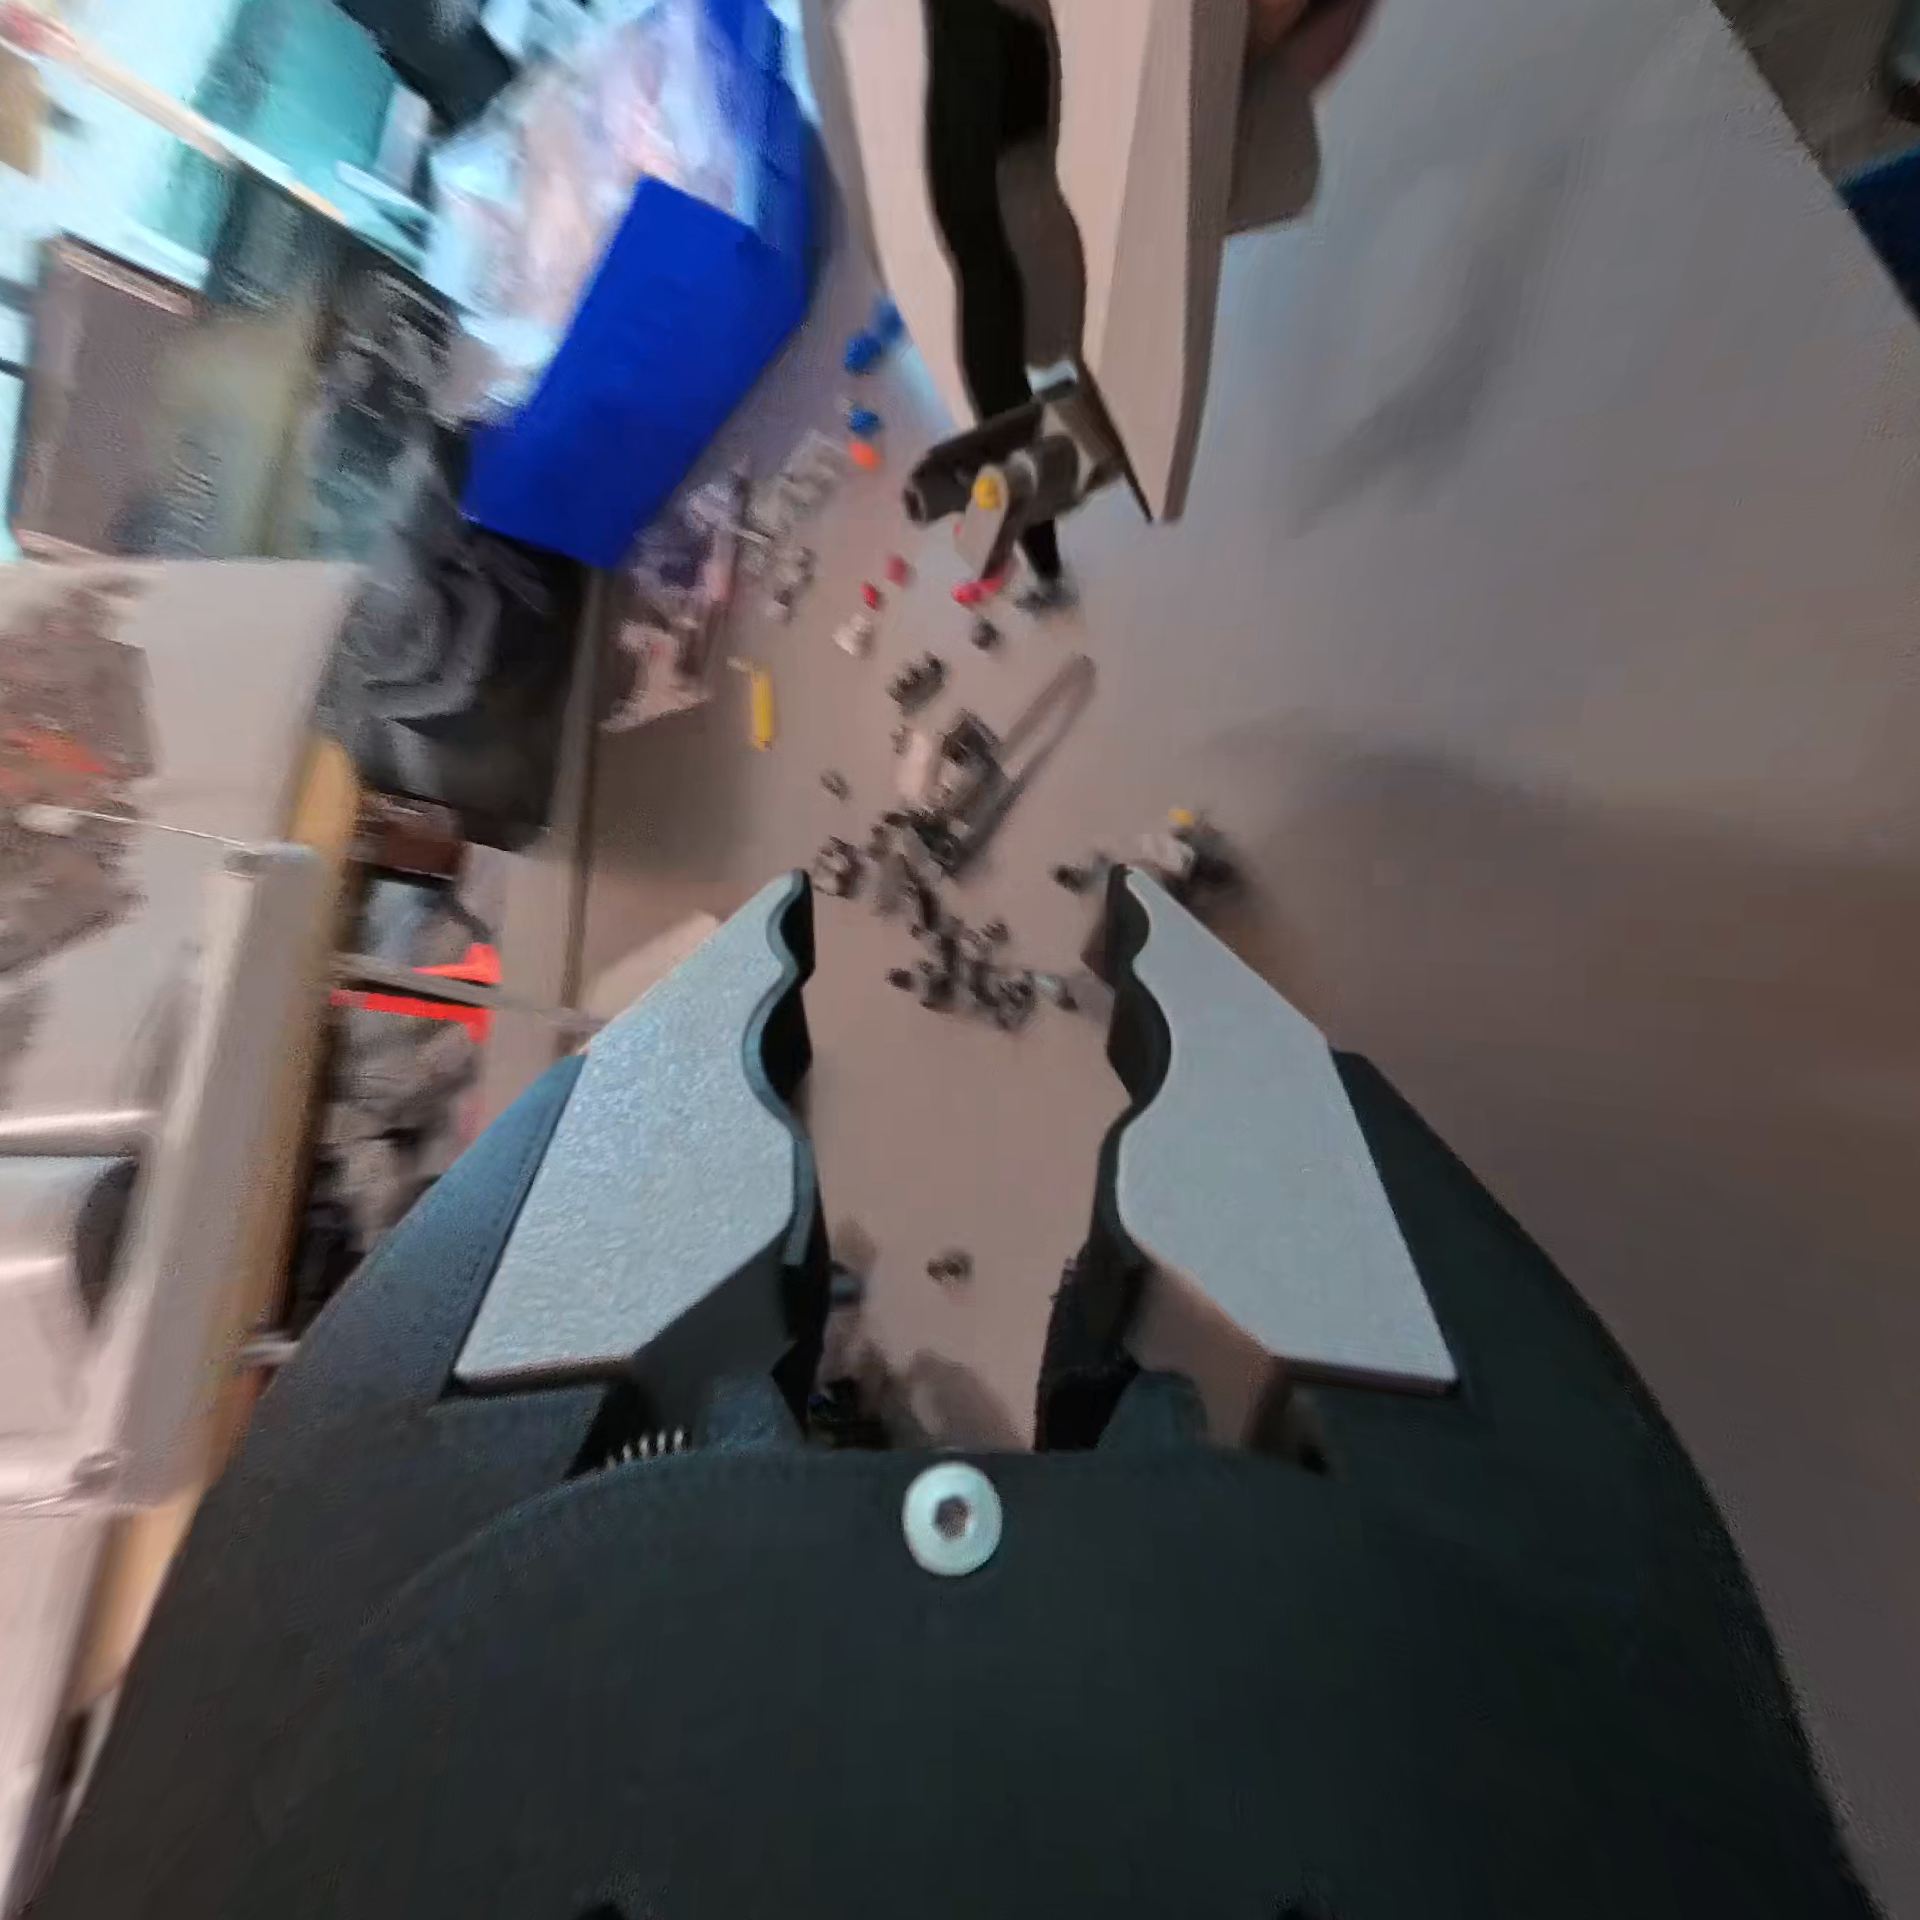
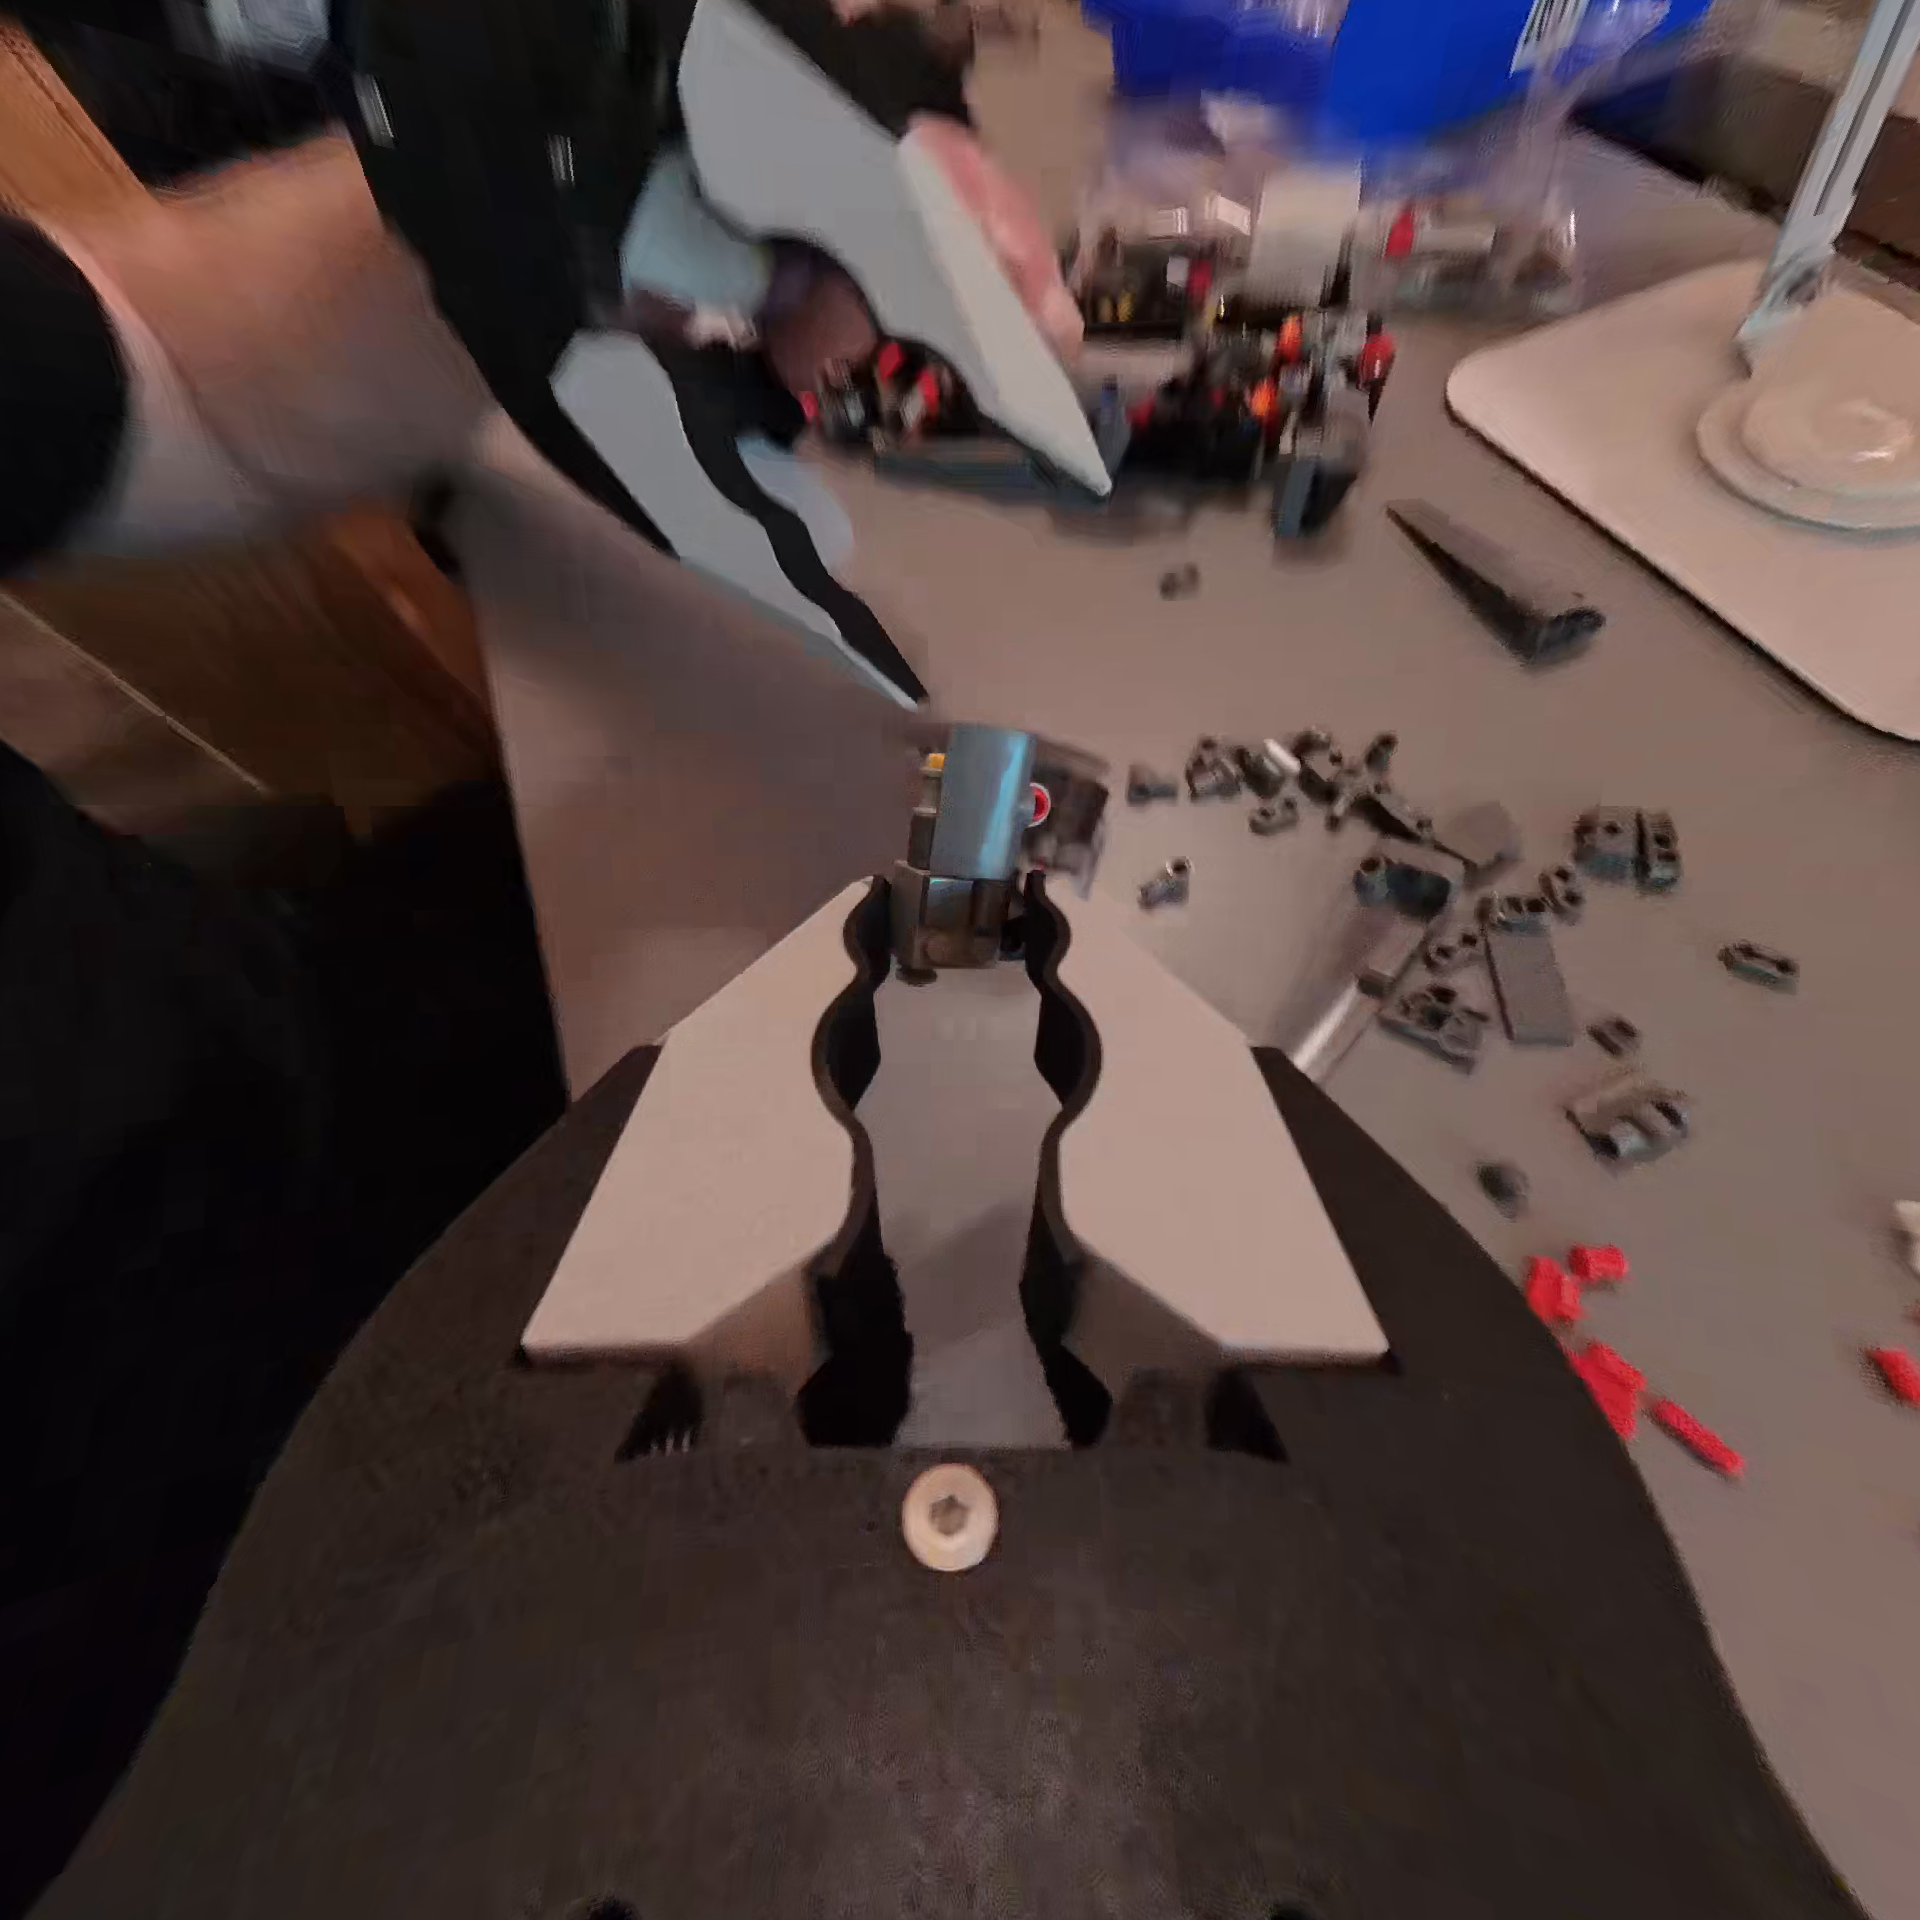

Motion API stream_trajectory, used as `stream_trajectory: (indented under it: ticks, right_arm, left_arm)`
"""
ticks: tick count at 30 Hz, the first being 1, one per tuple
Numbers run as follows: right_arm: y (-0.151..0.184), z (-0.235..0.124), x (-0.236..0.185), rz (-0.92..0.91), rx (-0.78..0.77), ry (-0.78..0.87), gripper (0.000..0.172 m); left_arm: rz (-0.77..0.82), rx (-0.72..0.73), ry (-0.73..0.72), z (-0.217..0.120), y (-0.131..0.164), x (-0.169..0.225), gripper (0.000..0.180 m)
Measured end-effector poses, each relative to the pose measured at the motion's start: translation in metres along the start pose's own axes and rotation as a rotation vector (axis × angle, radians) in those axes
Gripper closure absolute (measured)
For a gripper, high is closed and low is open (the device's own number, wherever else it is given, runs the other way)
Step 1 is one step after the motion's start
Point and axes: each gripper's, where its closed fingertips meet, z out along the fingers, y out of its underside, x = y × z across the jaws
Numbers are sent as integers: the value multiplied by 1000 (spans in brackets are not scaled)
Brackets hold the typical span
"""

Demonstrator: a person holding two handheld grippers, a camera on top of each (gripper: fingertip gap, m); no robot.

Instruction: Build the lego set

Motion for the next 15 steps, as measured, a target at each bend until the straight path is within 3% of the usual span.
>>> stream_trajectory:
  ticks: [2,4,5,7,15]
  right_arm:
    - [18,8,0,-85,-129,51,149]
    - [31,14,-4,-133,-228,60,149]
    - [37,17,-7,-143,-269,50,149]
    - [46,24,-14,-156,-329,32,149]
    - [62,51,-24,-224,-514,6,148]
  left_arm:
    - [-56,-96,119,3,24,15,116]
    - [-119,-197,258,3,46,37,128]
    - [-149,-251,318,2,57,47,122]
    - [-175,-279,339,2,65,56,132]
    - [-218,-274,331,-3,67,64,140]
